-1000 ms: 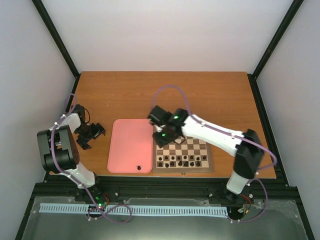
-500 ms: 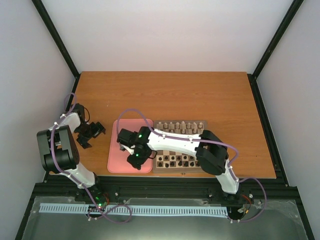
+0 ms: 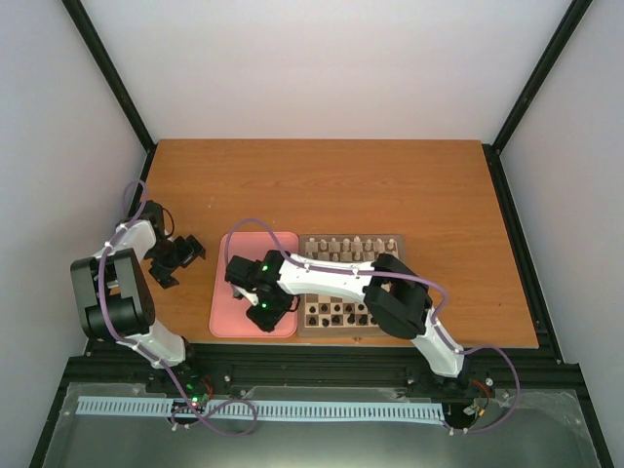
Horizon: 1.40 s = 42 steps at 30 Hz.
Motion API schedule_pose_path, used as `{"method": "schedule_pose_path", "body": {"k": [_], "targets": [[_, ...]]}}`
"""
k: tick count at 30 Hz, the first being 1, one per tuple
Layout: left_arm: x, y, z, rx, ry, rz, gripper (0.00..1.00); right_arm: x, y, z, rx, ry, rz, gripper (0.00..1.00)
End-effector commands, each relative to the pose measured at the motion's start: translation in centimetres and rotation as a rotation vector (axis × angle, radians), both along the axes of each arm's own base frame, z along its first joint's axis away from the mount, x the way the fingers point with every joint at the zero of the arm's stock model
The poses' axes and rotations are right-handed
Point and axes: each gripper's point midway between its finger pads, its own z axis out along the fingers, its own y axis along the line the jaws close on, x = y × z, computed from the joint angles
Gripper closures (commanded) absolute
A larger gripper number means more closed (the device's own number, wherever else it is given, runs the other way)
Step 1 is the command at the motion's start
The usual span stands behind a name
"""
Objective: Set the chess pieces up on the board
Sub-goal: Pick up the chess piece from the storage box.
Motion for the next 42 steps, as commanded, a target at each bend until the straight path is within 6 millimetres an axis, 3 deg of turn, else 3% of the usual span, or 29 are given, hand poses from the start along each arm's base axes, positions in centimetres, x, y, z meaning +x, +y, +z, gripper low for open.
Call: {"method": "schedule_pose_path", "body": {"k": [1, 19, 29, 33, 38, 42], "targets": [[0.3, -0.2, 0.6, -0.002, -0.028, -0.011, 0.0, 0.2, 0.3, -0.3, -0.008, 0.007, 0.004, 0.58], [0.3, -0.3, 0.3, -0.006, -0.022, -0.013, 0.0, 0.3, -0.3, -1.0, -0.022, 0.045, -0.011, 0.76], [0.3, -0.2, 0.1, -0.007, -0.016, -0.012, 0.0, 0.6, -0.7, -0.9, -0.028, 0.043, -0.017, 0.93], [0.4, -0.2, 0.2, -0.005, -0.019, -0.012, 0.0, 1.9, -0.8, 0.4, -0.011, -0.017, -0.041, 0.95], [0.3, -0.2, 0.3, -0.001, -0.019, -0.013, 0.0, 4.9, -1.0, 5.1, 0.063, -0.114, -0.11, 0.95], [0.3, -0.1, 0.3, 0.004, -0.019, -0.012, 0.0, 7.7, -4.1, 8.4, 0.065, -0.179, -0.218, 0.95]]}}
